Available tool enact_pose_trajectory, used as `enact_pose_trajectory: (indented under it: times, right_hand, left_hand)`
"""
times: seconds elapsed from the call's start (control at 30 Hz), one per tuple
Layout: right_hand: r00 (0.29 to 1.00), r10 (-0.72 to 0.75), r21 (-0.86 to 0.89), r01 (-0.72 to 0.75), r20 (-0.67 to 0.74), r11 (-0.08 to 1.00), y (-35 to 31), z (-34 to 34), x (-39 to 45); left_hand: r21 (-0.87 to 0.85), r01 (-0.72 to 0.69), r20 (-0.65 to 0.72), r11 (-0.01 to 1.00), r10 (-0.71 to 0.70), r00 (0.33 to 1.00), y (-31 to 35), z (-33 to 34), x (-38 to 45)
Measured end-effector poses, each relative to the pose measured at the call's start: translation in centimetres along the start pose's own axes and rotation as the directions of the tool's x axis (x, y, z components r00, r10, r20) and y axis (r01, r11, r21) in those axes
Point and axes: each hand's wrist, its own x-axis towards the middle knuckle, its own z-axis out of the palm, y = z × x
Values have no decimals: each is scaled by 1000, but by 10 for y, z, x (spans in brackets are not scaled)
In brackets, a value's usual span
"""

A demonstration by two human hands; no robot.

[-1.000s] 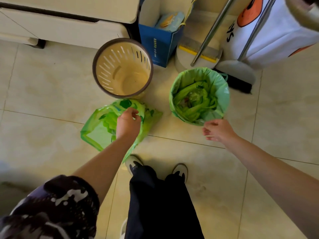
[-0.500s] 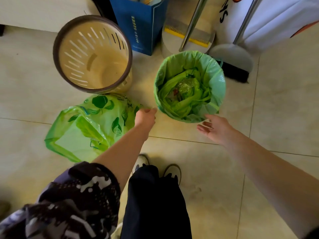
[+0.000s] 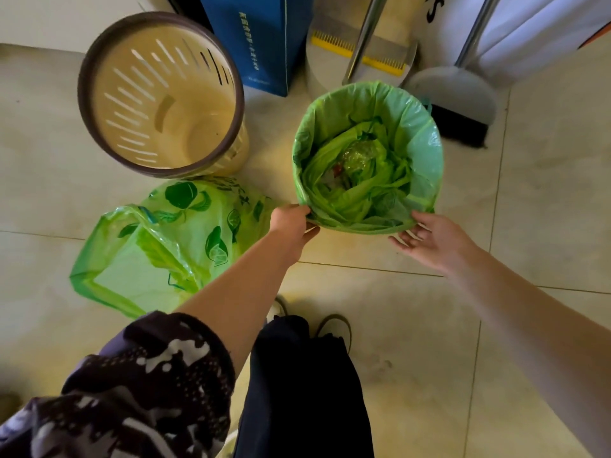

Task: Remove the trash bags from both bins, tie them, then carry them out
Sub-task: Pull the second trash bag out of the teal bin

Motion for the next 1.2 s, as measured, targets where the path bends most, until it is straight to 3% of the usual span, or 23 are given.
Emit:
enact_pose_trajectory:
  times: [0.23, 0.4, 0.5, 0.57, 0.67, 0.77, 0.87, 0.93, 1.07, 1.13, 1.2]
  right_hand:
    - [991, -87, -204, 65, -101, 977, -18, 8, -12]
    - [949, -249, -234, 202, -193, 951, -50, 32, -13]
    - [919, -372, -190, 345, -129, 919, -62, 43, -14]
    - [870, -492, -305, 462, -28, 833, -63, 49, -20]
    - [768, -616, -496, 609, 175, 619, -56, 51, -44]
    - [705, -592, -632, 673, 390, 385, -45, 38, -61]
    - [735, -540, -721, 624, 411, 301, -36, 16, -70]
    - [757, -571, -811, 529, 317, 251, -33, 1, -71]
    - [885, -461, -924, 225, 63, 308, -39, -17, -66]
    - [903, -426, -939, 194, 57, 284, -45, -11, -63]
    - [883, -454, -936, 253, 119, 246, -56, 6, -60]
  left_hand:
    - [20, -111, -97, 994, 113, 989, 6, -1, -17]
    - [58, -194, -99, 979, 199, 975, 48, 16, -13]
    - [85, -255, -84, 963, 261, 962, 64, 27, -15]
    - [133, -337, -42, 932, 345, 938, 68, 30, -23]
    - [263, -484, 54, 834, 489, 871, 65, 26, -31]
    - [374, -542, 120, 753, 540, 833, 52, 14, -36]
    - [447, -500, 85, 741, 522, 849, 40, -7, -37]
    - [453, -419, 1, 787, 469, 883, 34, -22, -34]
    - [379, -254, -108, 890, 315, 943, 30, -36, -34]
    - [342, -213, -104, 915, 262, 959, 32, -33, -35]
    - [319, -197, -87, 927, 236, 968, 36, -26, -36]
